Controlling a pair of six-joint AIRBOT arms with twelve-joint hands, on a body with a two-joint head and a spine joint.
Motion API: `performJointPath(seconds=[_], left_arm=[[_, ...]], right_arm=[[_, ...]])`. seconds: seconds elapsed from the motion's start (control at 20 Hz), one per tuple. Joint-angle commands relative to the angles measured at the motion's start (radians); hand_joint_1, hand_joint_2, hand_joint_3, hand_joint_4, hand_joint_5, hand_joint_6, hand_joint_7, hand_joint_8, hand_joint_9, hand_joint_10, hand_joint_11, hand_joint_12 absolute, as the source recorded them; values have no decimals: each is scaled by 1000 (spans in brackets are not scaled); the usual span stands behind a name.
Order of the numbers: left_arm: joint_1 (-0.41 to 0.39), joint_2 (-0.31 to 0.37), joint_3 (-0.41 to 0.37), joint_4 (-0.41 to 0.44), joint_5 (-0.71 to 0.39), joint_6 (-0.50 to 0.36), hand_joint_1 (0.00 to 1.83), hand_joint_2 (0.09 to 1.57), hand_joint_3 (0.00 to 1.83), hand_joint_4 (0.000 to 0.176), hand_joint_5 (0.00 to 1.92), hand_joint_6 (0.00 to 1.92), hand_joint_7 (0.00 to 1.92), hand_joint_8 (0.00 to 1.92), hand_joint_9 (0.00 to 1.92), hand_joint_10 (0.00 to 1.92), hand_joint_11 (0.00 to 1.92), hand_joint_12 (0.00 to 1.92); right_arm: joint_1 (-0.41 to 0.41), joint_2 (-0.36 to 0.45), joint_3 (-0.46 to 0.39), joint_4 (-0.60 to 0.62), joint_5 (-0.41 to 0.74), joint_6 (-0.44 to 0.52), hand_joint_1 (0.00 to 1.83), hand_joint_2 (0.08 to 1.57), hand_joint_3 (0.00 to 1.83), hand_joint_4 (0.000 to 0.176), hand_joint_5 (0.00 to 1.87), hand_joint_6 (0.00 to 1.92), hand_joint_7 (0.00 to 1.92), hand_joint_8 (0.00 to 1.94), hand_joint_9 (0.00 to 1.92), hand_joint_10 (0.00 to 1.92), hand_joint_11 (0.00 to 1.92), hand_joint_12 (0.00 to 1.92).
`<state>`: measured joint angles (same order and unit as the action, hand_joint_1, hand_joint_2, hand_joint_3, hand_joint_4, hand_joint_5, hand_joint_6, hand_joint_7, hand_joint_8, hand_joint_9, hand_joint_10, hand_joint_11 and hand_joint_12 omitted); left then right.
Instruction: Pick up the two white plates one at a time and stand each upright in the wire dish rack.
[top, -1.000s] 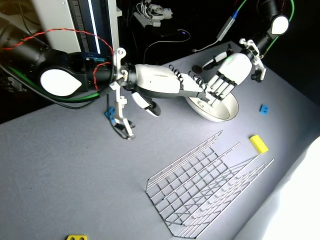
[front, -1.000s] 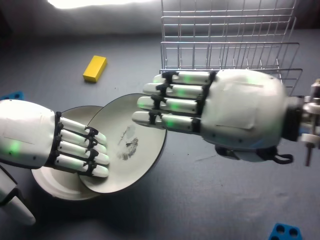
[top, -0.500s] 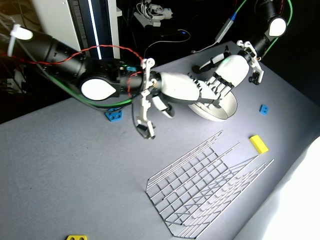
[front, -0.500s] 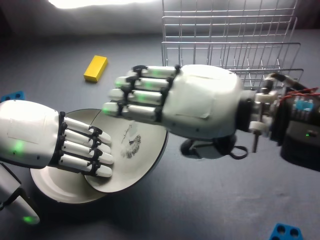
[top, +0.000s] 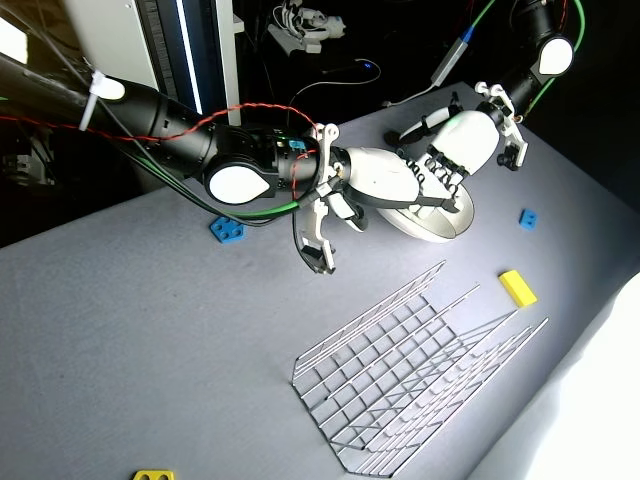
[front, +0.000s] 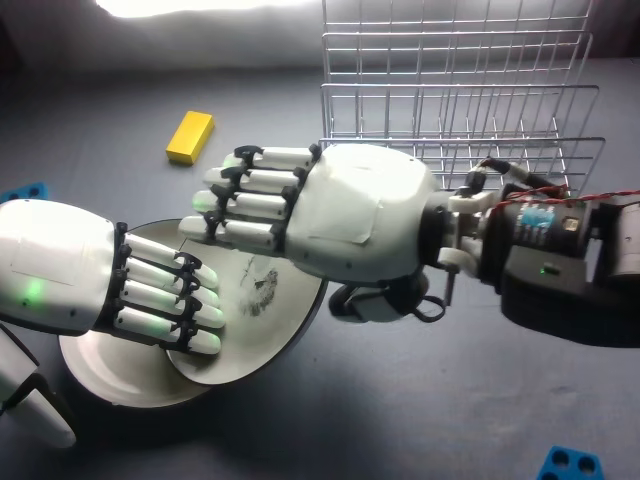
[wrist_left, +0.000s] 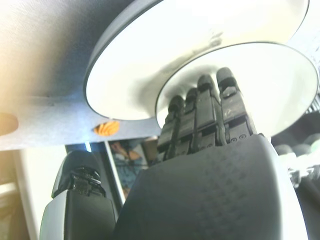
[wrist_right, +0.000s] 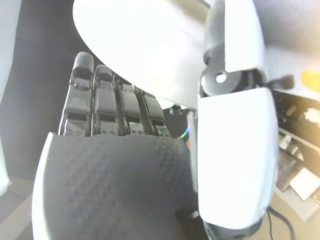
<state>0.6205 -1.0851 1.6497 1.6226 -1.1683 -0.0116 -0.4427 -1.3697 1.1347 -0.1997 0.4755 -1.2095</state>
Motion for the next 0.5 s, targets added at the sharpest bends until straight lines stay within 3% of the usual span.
performJointPath(seconds=[0.0, 0.25, 0.35, 0.45], left_arm=[[7, -13, 0, -7, -15, -2, 0, 1077, 0, 0, 112, 2, 127, 3, 109, 3, 0, 205], [8, -14, 3, -7, -15, -3, 0, 1078, 0, 0, 129, 2, 145, 3, 123, 2, 0, 246], [8, -16, 7, -7, -15, -4, 0, 1091, 4, 0, 132, 4, 152, 3, 127, 3, 0, 233], [8, -17, 11, -8, -15, -6, 0, 1089, 1, 0, 132, 0, 154, 1, 133, 3, 0, 253]], right_arm=[[18, -5, 5, 1, 115, -6, 1205, 962, 7, 0, 0, 0, 0, 0, 0, 0, 0, 264], [24, -48, 57, 1, 107, -6, 1154, 972, 2, 0, 0, 0, 0, 0, 39, 11, 0, 470], [22, -56, 66, 1, 106, -5, 1182, 984, 3, 0, 0, 0, 0, 0, 5, 0, 0, 370], [23, -60, 67, 1, 107, -5, 1160, 992, 4, 0, 0, 0, 0, 0, 29, 10, 0, 426]])
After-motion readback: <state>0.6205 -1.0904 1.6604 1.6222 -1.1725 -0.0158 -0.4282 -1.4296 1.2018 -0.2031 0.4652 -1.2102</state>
